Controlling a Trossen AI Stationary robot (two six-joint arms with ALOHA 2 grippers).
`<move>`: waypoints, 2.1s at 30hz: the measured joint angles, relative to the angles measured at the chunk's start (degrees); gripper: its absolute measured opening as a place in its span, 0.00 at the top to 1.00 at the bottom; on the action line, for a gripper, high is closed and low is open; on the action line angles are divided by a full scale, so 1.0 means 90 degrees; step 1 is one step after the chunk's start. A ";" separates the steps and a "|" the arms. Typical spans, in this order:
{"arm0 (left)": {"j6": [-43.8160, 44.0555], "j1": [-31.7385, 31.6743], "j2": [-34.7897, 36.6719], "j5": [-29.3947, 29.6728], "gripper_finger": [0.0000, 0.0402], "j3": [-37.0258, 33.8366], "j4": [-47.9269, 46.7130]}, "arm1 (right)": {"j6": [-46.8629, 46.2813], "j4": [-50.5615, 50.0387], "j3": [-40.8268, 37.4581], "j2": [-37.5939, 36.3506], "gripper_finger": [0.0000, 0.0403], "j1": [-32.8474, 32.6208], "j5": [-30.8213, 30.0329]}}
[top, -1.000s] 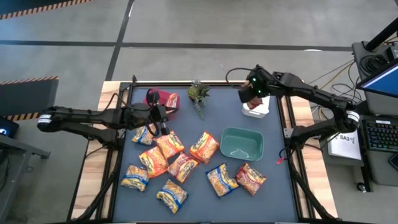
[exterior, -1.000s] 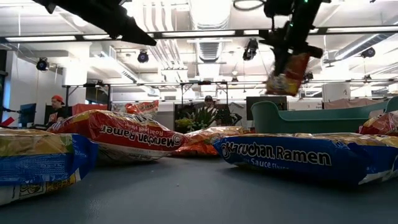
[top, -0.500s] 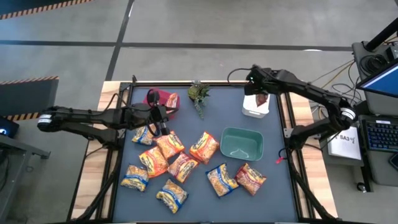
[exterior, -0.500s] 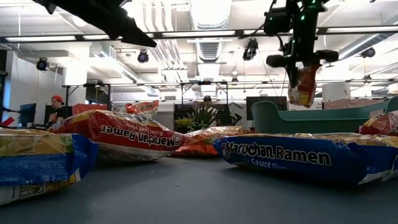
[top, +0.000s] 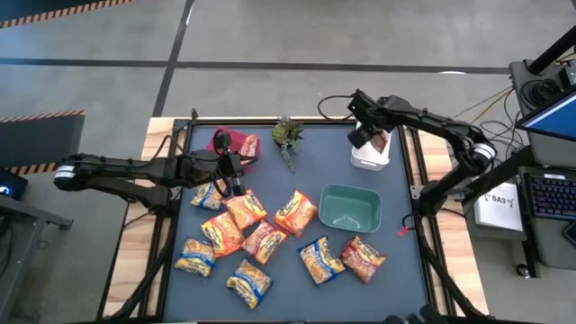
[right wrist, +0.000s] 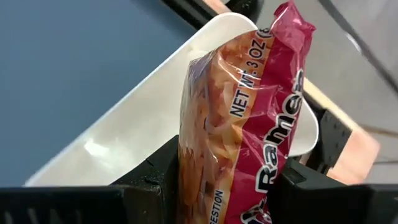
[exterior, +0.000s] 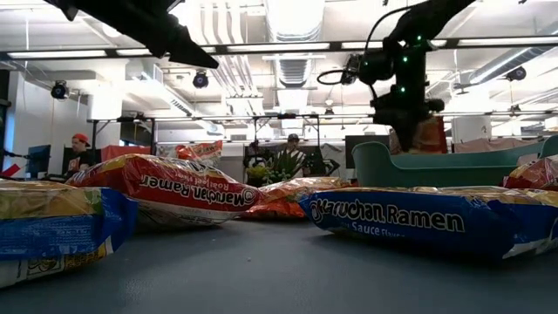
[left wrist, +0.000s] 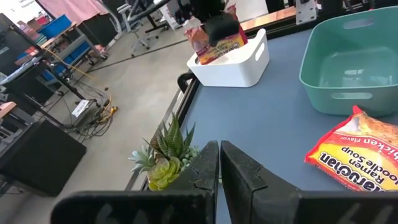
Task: Sort Maruchan noodles
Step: Put the red noodle pack into the green bin
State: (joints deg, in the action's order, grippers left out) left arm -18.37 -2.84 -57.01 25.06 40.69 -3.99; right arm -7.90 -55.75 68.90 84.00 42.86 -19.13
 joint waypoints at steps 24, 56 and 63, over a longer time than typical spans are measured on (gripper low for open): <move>0.0000 0.0000 0.0000 -0.0005 1.00 0.0000 0.0015 | 0.2340 0.0456 -0.0002 0.0415 0.65 0.0285 -0.0014; 0.0065 0.0000 0.0000 -0.0012 1.00 0.0000 0.0157 | -0.3644 0.0129 0.0342 -0.1493 0.65 -0.2988 0.2178; 0.0073 -0.0001 0.0000 -0.0012 1.00 0.0000 0.0155 | -0.5547 0.0077 0.0327 -0.1125 0.65 -0.4147 0.2122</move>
State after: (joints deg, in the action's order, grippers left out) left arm -17.72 -2.85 -57.01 24.95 40.69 -2.59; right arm -57.82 -55.06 71.84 73.88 5.54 -0.03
